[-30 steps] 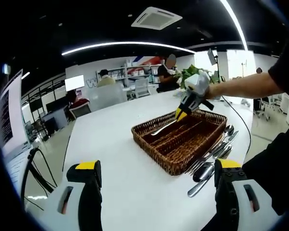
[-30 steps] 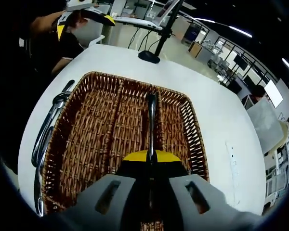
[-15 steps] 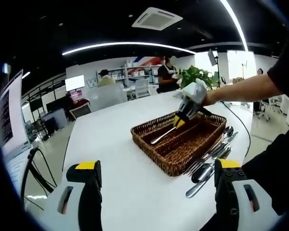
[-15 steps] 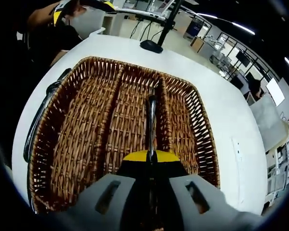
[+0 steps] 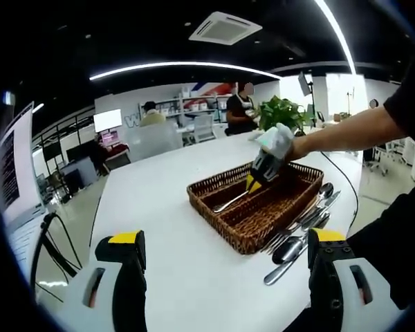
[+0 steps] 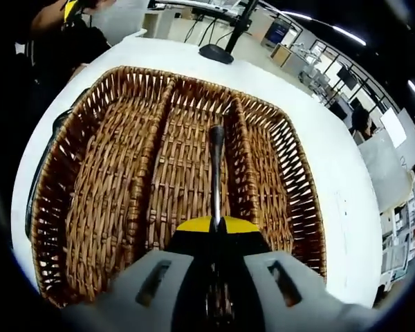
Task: Arrange the knives, forks, and spoons in their matching storage slots by inserting each utensil handle-first until every utensil is classified and aligned in the correct compartment
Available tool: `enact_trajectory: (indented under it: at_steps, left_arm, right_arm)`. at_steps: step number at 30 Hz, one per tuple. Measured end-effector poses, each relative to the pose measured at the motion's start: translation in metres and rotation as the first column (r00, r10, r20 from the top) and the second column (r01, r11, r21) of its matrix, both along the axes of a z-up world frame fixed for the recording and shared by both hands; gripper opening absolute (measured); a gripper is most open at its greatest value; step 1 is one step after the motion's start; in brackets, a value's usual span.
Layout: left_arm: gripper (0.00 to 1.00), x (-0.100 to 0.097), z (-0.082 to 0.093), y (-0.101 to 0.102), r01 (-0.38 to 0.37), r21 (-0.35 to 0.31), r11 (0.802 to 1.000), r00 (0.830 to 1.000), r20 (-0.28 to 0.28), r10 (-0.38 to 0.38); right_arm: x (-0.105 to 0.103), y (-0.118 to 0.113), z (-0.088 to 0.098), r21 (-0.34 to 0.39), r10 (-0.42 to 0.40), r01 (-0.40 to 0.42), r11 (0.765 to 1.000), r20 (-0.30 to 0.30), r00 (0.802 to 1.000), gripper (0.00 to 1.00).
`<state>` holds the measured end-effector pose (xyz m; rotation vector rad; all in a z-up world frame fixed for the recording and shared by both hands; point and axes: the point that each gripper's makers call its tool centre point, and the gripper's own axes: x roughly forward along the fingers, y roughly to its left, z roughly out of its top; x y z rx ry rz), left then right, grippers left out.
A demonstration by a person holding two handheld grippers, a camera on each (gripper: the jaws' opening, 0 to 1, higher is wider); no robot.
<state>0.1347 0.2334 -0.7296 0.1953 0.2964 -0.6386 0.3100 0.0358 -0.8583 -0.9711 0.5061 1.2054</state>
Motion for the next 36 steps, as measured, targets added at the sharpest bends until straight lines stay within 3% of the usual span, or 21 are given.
enact_trajectory:
  at_steps: [5, 6, 8, 10, 13, 16, 18, 21, 25, 36]
  left_arm:
    - [0.99, -0.002, 0.001, -0.002, 0.011, 0.022, 1.0, 1.0, 0.006, -0.011]
    - [0.99, -0.003, 0.005, -0.002, 0.014, 0.021, 1.0, 1.0, 0.012, -0.014]
    - [0.99, -0.003, 0.008, -0.003, 0.015, 0.022, 1.0, 1.0, 0.021, -0.015]
    - [0.99, -0.003, 0.011, -0.003, 0.016, 0.023, 1.0, 0.999, 0.03, -0.016]
    - [0.99, -0.004, 0.016, -0.004, 0.018, 0.024, 1.0, 0.999, 0.043, -0.019]
    - [0.99, -0.004, 0.019, -0.003, 0.014, 0.021, 1.0, 0.998, 0.053, -0.015]
    - [0.99, -0.004, 0.021, -0.001, 0.006, 0.009, 1.0, 0.998, 0.056, -0.007]
    - [0.99, -0.006, 0.023, -0.002, 0.009, 0.009, 1.0, 0.998, 0.063, -0.01]
    - [0.99, -0.005, 0.028, -0.003, 0.014, -0.002, 1.0, 0.997, 0.082, -0.013]
    - [0.99, 0.001, 0.034, -0.013, 0.059, -0.03, 0.998, 0.994, 0.089, -0.057]
  right_arm:
    - [-0.001, 0.002, 0.005, 0.038, -0.018, 0.019, 0.999, -0.017, 1.0, 0.06]
    - [-0.003, 0.006, 0.013, 0.099, -0.062, 0.068, 0.993, -0.056, 0.996, 0.09]
    - [-0.006, 0.009, 0.026, 0.15, -0.075, 0.086, 0.985, -0.079, 0.994, 0.14]
    - [-0.007, 0.008, 0.038, 0.164, -0.075, 0.085, 0.983, -0.064, 0.995, 0.18]
    - [-0.002, 0.012, 0.067, 0.268, -0.105, 0.107, 0.957, -0.021, 0.994, 0.47]
    - [0.001, 0.007, 0.098, 0.4, -0.211, 0.225, 0.888, -0.078, 0.974, 0.72]
    - [-0.001, -0.001, 0.125, 0.518, -0.264, 0.275, 0.81, -0.097, 0.96, 0.86]
    - [-0.01, -0.018, 0.148, 0.578, -0.31, 0.294, 0.761, -0.073, 0.948, 1.0]
    - [-0.029, -0.038, 0.175, 0.637, -0.352, 0.307, 0.707, -0.059, 0.934, 1.0]
    - [-0.083, -0.092, 0.21, 0.681, -0.449, 0.348, 0.644, -0.031, 0.893, 1.0]
